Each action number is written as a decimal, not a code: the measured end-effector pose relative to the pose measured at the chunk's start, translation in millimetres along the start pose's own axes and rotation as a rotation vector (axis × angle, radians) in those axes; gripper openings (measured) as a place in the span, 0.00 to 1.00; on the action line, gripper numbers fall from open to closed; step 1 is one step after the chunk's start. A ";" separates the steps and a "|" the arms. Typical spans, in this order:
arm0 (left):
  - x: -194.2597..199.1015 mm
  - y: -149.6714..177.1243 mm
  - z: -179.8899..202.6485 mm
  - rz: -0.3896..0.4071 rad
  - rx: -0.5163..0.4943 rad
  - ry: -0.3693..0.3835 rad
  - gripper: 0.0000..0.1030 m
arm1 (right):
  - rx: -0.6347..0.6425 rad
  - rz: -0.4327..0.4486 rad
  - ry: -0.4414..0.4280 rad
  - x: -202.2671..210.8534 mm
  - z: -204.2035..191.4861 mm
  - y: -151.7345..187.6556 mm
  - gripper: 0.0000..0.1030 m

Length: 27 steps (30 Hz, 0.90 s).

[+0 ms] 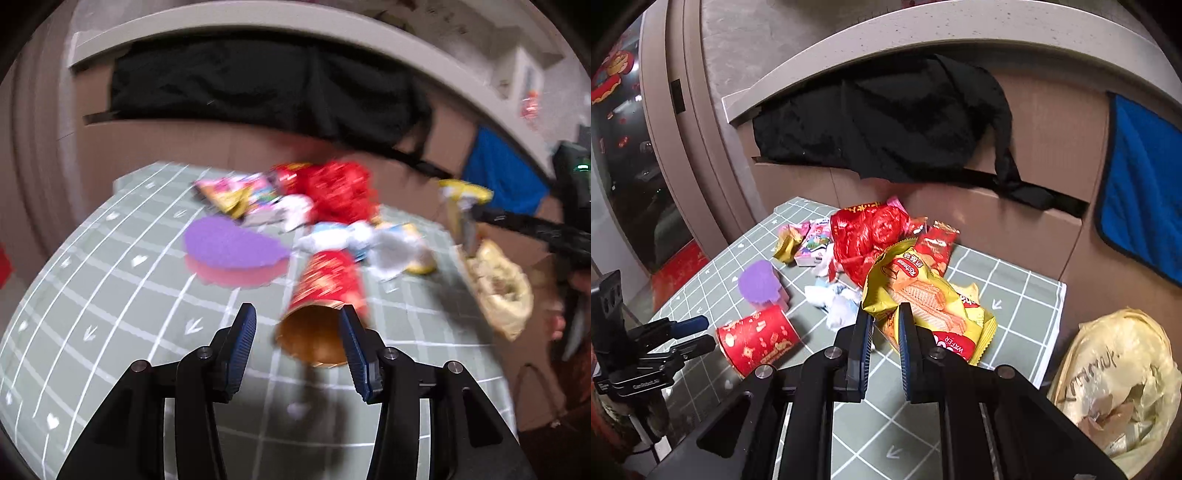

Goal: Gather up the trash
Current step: 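Drop the red cup into the bin with the left tool while the right tool holds the wrapper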

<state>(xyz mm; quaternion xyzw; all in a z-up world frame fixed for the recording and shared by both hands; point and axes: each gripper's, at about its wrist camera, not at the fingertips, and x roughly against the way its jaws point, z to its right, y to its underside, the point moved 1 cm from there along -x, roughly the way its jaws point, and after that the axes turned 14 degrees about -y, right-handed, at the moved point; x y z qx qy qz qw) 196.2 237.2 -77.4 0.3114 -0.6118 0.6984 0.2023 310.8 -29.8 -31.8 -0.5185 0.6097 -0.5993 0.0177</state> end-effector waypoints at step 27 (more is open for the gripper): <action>50.5 -144.3 238.2 0.340 -0.148 0.078 0.02 | 0.051 0.329 0.154 173.3 63.7 -43.8 0.12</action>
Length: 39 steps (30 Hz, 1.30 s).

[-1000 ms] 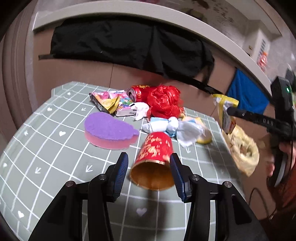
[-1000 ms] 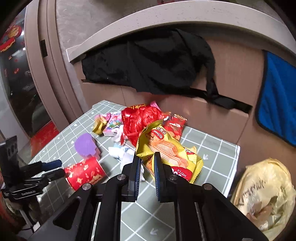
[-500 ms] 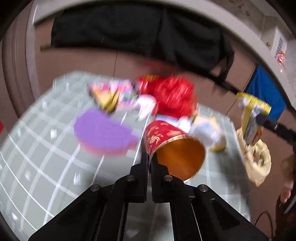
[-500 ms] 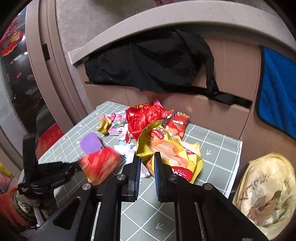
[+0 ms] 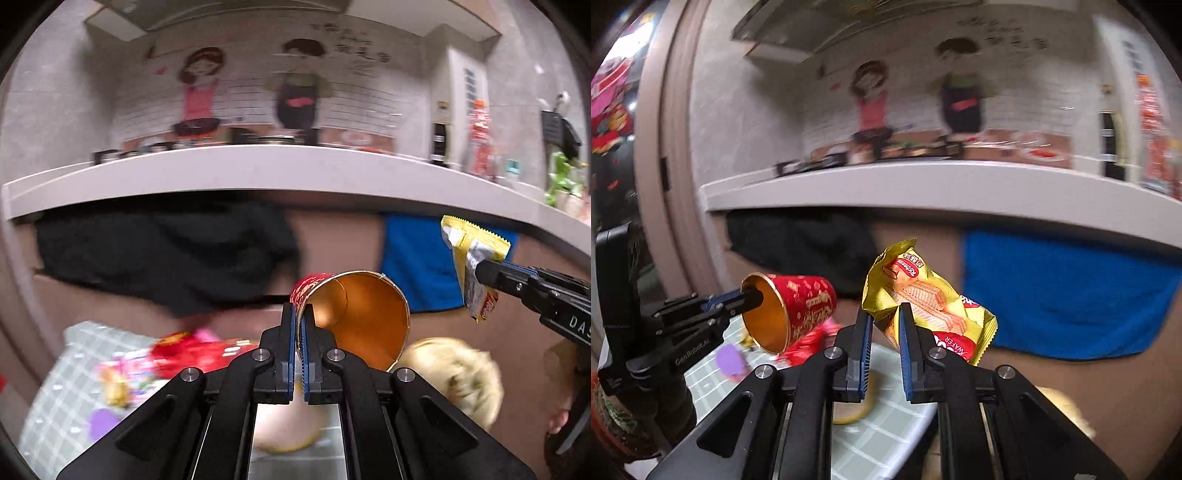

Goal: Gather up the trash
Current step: 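Drop the red cup into the bin with the left tool while the right tool holds the wrapper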

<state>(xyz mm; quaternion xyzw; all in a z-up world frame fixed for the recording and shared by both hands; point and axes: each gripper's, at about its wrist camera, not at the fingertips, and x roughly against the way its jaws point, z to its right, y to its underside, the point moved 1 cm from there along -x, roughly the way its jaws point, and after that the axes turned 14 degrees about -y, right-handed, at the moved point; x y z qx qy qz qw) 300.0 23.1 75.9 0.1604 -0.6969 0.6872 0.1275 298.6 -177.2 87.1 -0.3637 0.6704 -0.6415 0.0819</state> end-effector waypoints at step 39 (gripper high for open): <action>-105.8 71.1 99.4 -0.369 0.066 0.258 0.50 | -0.376 -0.072 0.170 27.5 157.8 110.8 0.25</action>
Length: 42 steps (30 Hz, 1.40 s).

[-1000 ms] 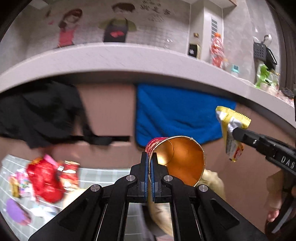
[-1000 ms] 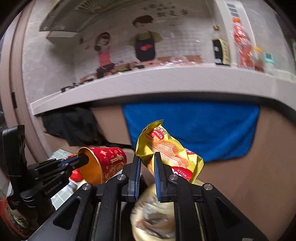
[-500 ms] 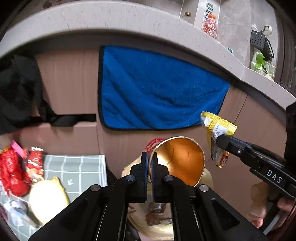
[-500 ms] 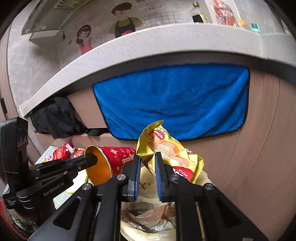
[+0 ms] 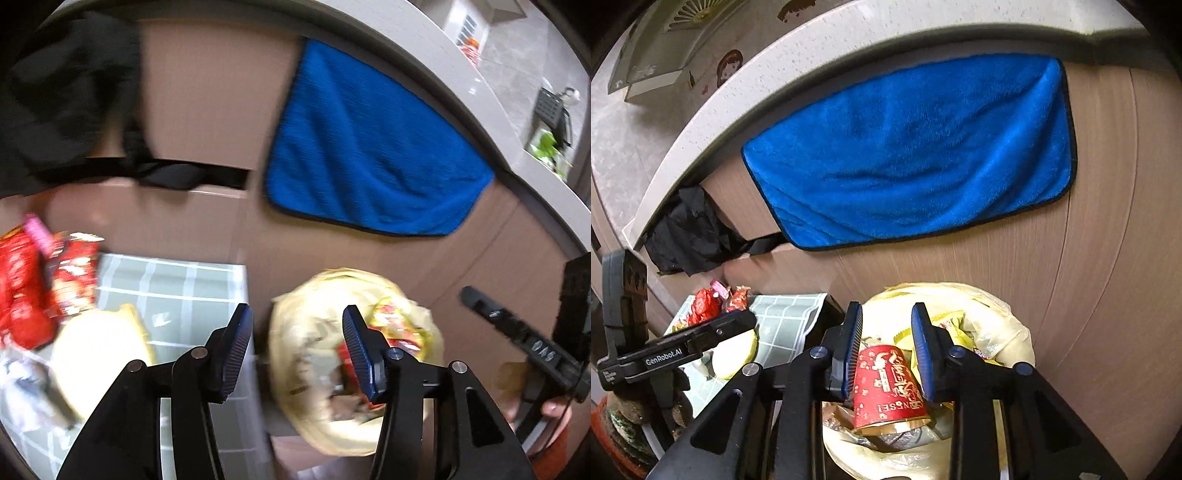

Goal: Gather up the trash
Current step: 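Drop the red cup into the bin with the left tool while the right tool holds the wrapper, then grasp the red plastic bag with the left tool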

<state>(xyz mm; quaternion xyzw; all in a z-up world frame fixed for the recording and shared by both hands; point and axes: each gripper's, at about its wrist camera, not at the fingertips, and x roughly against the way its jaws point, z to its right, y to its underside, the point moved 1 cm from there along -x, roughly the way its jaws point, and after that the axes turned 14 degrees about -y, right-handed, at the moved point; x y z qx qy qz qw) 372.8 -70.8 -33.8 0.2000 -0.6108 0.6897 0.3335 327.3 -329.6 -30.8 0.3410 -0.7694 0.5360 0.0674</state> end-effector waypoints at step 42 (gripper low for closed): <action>9.5 3.7 -237.2 0.048 0.159 -0.328 0.70 | 0.205 -0.184 -0.150 -125.8 -194.0 62.8 0.25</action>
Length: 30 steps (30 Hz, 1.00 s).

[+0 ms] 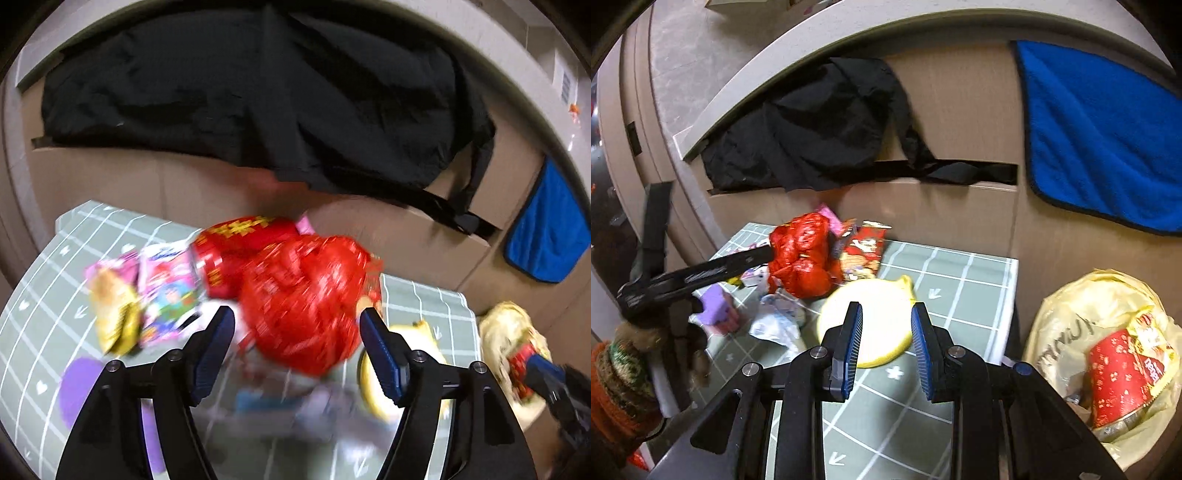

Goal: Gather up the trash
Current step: 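Grasp the red plastic bag with the left tool, then grasp the white tissue with the right tool while the left tool holds the red bag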

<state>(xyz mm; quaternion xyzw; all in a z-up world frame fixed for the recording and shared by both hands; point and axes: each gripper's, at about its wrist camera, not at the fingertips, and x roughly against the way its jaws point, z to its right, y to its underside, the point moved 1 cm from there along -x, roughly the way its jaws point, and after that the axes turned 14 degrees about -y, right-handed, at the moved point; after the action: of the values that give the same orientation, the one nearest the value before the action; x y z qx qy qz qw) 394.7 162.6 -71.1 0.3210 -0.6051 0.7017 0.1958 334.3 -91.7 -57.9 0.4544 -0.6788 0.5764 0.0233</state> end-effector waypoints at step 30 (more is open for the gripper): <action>132.3 42.4 -146.9 0.135 0.178 -0.067 0.39 | 0.290 -0.153 -0.245 -87.9 -116.6 -11.1 0.29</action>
<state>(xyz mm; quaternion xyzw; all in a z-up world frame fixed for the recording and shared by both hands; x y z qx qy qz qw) 240.3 282.7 -19.8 0.3192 -0.5667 0.7531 0.0984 335.6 54.7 -59.3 0.5699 -0.5501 0.6050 -0.0812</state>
